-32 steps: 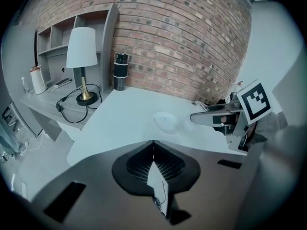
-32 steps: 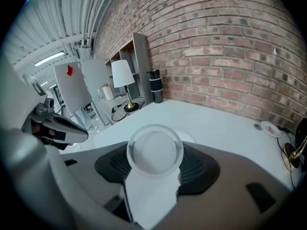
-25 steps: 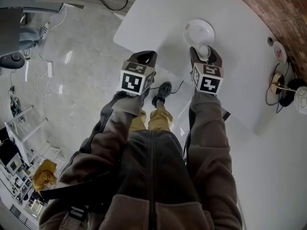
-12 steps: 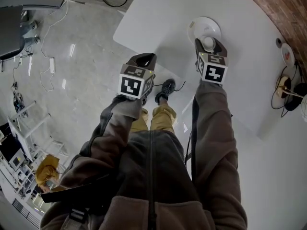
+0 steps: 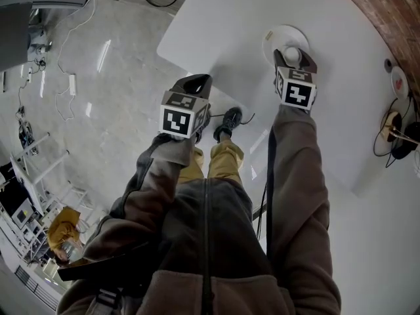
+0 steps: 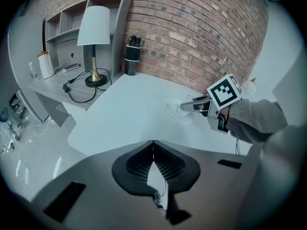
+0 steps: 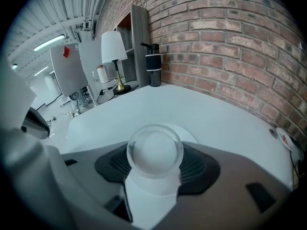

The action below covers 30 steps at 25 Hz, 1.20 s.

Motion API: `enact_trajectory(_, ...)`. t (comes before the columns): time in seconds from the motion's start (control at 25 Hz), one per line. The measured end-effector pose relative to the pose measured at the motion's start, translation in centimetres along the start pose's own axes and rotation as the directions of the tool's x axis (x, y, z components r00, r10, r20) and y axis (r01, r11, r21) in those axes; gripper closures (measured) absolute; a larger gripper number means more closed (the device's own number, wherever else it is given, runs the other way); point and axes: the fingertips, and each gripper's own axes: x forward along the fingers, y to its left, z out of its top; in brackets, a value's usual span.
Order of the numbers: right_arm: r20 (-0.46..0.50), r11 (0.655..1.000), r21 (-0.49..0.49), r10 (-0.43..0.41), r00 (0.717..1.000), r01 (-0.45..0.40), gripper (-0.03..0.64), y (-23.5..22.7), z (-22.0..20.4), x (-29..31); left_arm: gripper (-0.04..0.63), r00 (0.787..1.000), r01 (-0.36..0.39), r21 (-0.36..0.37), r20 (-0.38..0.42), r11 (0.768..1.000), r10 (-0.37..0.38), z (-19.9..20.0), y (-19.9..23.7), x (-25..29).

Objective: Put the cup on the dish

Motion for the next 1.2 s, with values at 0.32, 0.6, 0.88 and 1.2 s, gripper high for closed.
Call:
enact_trajectory(0.32, -0.037, 0.999, -0.041, -0.006, 0.999, 0.005, 0.353, -0.1, 0.1, 0.7, 0.589, 1.0, -0.009, -0.019, 0.003, 1.0, 0.009, -0.3, 0.7, 0.0)
enact_trajectory(0.6, -0.034, 0.998, -0.061, -0.004, 0.999, 0.002, 0.353, -0.1, 0.4, 1.0, 0.589, 1.0, -0.014, -0.026, 0.004, 1.0, 0.014, -0.6, 0.7, -0.2)
enact_trajectory(0.88, 0.037, 0.999, -0.024, 0.034, 0.999, -0.033, 0.286, 0.5, 0.9, 0.1, 0.589, 1.0, -0.013, -0.014, 0.009, 1.0, 0.013, -0.5, 0.7, -0.9)
enact_trajectory(1.2, 0.178, 0.998, 0.05, -0.054, 0.983, 0.046, 0.278, 1.0, 1.6, -8.0, 0.589, 0.996, -0.003, -0.009, 0.093, 1.0, 0.004, 2.8, 0.2, -2.9)
